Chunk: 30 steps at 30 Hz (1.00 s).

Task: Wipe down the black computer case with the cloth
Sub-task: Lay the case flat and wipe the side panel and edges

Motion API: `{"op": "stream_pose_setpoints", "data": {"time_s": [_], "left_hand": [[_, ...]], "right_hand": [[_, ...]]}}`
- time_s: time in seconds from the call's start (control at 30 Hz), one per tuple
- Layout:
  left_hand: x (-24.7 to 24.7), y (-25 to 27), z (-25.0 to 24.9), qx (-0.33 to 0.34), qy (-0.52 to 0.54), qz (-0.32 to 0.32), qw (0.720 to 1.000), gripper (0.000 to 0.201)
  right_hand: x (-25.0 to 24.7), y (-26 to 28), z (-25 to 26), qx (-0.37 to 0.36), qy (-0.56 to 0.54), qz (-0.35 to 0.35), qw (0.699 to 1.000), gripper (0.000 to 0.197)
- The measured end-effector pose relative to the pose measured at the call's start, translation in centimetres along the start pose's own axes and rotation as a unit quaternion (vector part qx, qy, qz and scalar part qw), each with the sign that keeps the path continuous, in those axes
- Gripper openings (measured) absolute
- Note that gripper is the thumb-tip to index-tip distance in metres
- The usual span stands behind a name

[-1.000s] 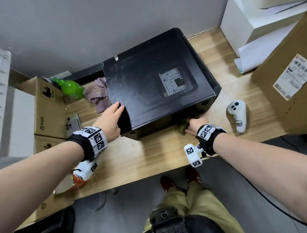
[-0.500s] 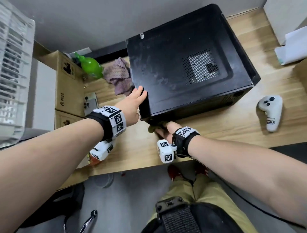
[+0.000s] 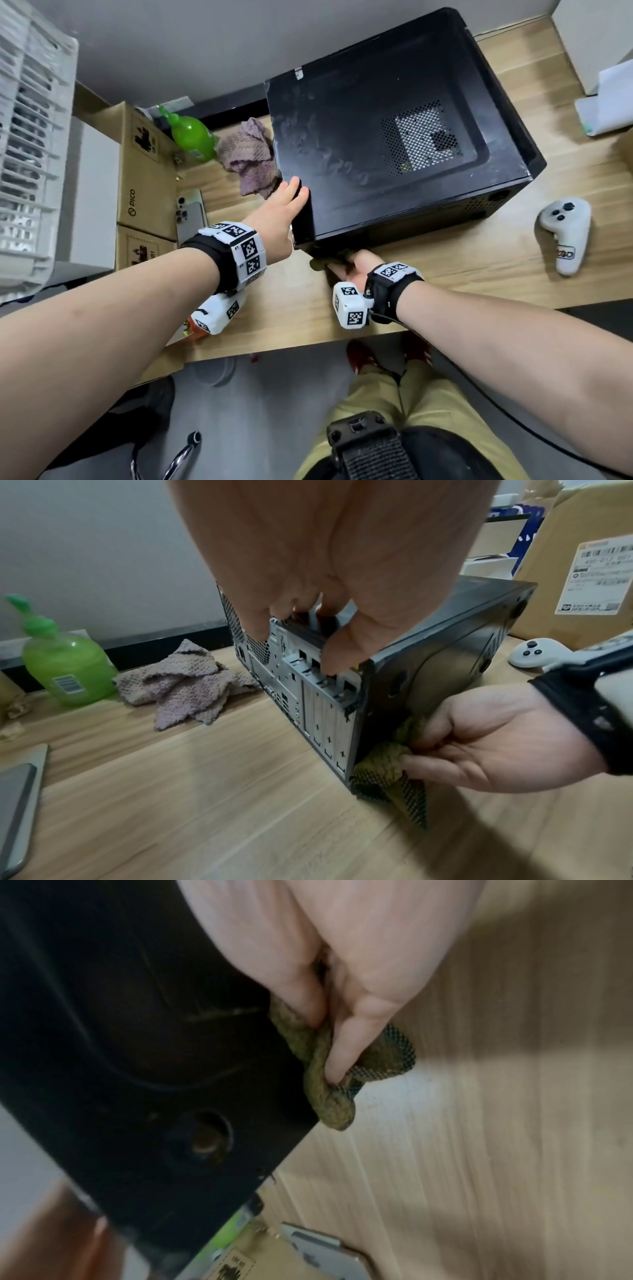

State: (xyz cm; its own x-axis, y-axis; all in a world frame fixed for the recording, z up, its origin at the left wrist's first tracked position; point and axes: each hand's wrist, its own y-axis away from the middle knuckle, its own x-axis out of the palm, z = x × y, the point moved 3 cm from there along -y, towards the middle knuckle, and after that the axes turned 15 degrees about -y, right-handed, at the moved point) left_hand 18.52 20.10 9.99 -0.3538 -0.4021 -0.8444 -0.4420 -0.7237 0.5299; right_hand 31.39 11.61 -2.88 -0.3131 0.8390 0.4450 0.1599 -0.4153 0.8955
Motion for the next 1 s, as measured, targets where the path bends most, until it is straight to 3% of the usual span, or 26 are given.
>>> {"op": "stream_pose_setpoints", "data": {"time_s": [0.07, 0.17, 0.37, 0.47, 0.57, 0.63, 0.77, 0.87, 1.0], "left_hand": [[0.1, 0.1, -0.1, -0.001, 0.004, -0.007, 1.0, 0.094], [0.1, 0.2, 0.0, -0.002, 0.005, -0.012, 1.0, 0.095], [0.0, 0.1, 0.1, -0.004, 0.015, 0.002, 1.0, 0.096], [0.0, 0.1, 0.0, -0.006, 0.019, -0.001, 1.0, 0.096], [0.0, 0.2, -0.2, -0.013, 0.014, -0.006, 1.0, 0.097], [-0.2, 0.3, -0.3, -0.011, 0.012, -0.001, 1.0, 0.096], [-0.7, 0.3, 0.0, -0.01, 0.007, 0.01, 1.0, 0.097], [-0.7, 0.4, 0.0, -0.013, 0.011, 0.011, 1.0, 0.096], [-0.5, 0.3, 0.0, -0.007, 0.011, 0.009, 1.0, 0.097]], "right_hand": [[-0.1, 0.2, -0.1, 0.017, -0.054, 0.006, 0.998, 0.036], [0.3, 1.4, 0.9, 0.02, -0.041, 0.032, 0.998, 0.038], [-2.3, 0.6, 5.8, -0.045, 0.001, -0.043, 0.998, 0.033], [-1.6, 0.8, 4.4, -0.045, 0.035, -0.049, 0.997, 0.036], [0.3, 0.9, 1.1, 0.031, 0.085, -0.015, 0.996, 0.022], [1.0, 1.6, -0.6, 0.007, 0.148, 0.005, 0.989, 0.019], [2.0, 2.2, -1.9, 0.033, 0.028, 0.021, 0.999, 0.01], [1.8, 2.8, -0.3, 0.03, 0.014, 0.043, 0.999, 0.029], [0.6, 2.0, 2.6, -0.002, 0.009, -0.008, 1.0, 0.036]]}}
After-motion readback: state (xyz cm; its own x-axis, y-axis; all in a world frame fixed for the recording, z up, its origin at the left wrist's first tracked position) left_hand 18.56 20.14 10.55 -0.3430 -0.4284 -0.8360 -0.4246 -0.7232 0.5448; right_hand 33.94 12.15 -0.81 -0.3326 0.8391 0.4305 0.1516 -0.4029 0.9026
